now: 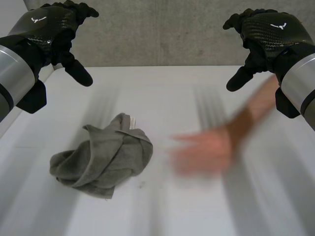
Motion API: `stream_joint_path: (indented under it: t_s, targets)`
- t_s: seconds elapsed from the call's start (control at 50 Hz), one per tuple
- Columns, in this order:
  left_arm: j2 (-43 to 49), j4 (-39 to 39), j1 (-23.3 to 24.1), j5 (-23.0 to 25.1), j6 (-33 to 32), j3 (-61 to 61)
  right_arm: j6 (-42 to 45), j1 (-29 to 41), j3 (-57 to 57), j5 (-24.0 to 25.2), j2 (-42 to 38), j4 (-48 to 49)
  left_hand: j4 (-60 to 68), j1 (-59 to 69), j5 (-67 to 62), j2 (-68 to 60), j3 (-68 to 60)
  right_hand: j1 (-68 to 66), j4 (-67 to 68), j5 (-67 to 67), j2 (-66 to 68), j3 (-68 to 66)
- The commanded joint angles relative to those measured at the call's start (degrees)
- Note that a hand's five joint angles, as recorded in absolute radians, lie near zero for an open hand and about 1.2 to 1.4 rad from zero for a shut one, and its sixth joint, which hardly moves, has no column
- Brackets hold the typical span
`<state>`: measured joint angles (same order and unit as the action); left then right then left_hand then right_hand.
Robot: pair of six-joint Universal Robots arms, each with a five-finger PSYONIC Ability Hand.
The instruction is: Fold the laundry
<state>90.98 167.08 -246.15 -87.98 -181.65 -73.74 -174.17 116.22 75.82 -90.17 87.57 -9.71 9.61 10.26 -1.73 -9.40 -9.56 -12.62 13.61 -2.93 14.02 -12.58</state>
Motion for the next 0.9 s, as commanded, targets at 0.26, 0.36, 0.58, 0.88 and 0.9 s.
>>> stream_joint_path:
  t_s: [0.26,0.36,0.58,0.88,0.9]
  targets:
    - [3.2,-2.0,-5.8,-0.9,-2.4,-4.2,4.2,2.0,-0.3,8.4,-9.0,0.1,2.8,2.1,-0.7,-3.0,-2.8,2.6,-3.6,2.9,-4.0,2.6]
    - [2.5,-1.8,-10.6,-0.7,-2.0,-10.1,6.9,7.1,-1.5,13.0,-15.5,0.3,3.6,3.0,-1.5,-3.8,-3.7,2.6,-3.6,2.9,-4.0,2.6]
    - [0.5,3.8,-23.7,2.4,-2.3,-25.4,17.9,17.2,-6.7,19.0,-28.8,7.9,3.3,2.6,-1.2,-3.5,-3.3,2.6,-3.6,2.9,-4.0,2.6]
    - [-4.3,4.8,-34.1,15.5,-2.1,-34.4,17.8,26.9,-22.7,21.4,-48.6,15.3,2.1,1.5,0.0,-2.3,-2.2,-4.5,3.5,-4.2,3.1,-4.5]
    - [-4.8,4.8,-34.4,15.6,-2.1,-34.7,17.8,26.9,-22.7,21.4,-48.6,15.3,2.1,1.5,0.0,-2.3,-2.2,-4.5,3.5,-4.2,3.1,-4.6]
